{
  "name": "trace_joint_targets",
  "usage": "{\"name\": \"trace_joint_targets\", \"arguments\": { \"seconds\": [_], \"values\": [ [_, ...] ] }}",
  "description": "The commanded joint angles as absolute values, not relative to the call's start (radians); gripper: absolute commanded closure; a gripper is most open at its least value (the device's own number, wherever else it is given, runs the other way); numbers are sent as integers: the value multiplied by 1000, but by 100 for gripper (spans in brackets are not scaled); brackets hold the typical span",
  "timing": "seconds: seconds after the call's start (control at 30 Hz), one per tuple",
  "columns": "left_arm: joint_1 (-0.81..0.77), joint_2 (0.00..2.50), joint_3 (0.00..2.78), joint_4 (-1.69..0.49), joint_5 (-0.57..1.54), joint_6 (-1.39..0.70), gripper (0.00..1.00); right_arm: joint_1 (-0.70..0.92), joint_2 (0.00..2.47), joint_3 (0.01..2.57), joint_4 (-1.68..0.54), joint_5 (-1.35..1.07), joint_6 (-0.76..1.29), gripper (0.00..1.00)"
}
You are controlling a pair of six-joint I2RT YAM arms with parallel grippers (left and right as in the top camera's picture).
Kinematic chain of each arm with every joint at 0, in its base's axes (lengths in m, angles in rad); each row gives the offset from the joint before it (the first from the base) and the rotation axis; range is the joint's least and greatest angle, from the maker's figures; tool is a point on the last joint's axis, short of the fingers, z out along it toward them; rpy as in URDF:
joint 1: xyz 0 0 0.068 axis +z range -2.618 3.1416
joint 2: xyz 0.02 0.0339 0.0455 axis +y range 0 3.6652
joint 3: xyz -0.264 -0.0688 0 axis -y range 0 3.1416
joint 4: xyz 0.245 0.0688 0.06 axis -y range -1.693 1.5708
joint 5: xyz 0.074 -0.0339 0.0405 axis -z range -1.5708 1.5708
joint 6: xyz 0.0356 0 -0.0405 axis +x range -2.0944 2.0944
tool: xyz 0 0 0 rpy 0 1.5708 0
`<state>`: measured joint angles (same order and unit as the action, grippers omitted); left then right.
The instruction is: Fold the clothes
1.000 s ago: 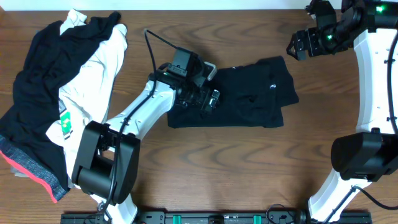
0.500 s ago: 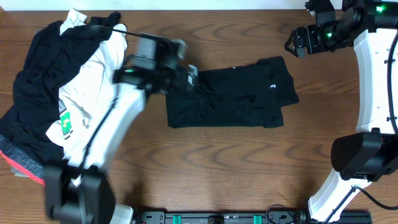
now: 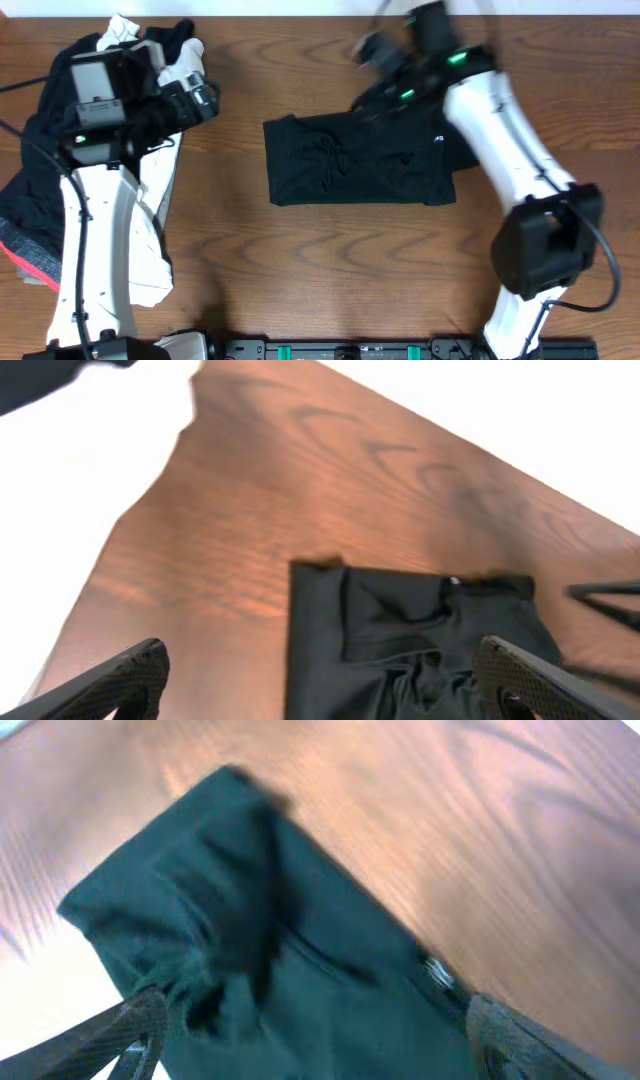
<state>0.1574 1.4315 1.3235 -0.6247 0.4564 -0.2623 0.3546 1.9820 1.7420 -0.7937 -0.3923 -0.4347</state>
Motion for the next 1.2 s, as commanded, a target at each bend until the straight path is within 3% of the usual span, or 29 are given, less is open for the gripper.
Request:
{"name": "trace_joint_targets", "arguments": {
  "seconds": [0.0, 0.27, 0.47, 0.6, 0.77, 0.8, 0.9, 1.03, 1.17],
  "values": [
    [181, 1433, 1333, -646, 458, -260, 2, 445, 1982, 1674, -720, -325, -535, 3],
    [186, 1433, 1333, -699, 421, -245, 2, 625, 1998, 1594, -575, -226, -566, 5],
    [186, 1433, 1333, -707, 421, -245, 2, 677, 2083, 1589, -494, -182, -530, 18],
    [186, 1433, 1333, -707, 421, -245, 2, 681, 2127, 1589, -492, -144, -499, 37],
    [186, 1433, 1333, -706, 421, -245, 2, 674, 2130, 1589, -482, -126, -479, 43],
    [186, 1433, 1333, -706, 421, -245, 2, 672, 2130, 1589, -473, -123, -465, 49],
    [186, 1433, 1333, -706, 421, -245, 2, 668, 2130, 1589, -459, -121, -441, 79],
    [186, 1433, 1333, -706, 421, -245, 2, 664, 2130, 1589, -427, -72, -391, 92],
    [186, 1433, 1333, -706, 421, -245, 2, 649, 2128, 1591, -387, -39, -336, 99]
  ]
}}
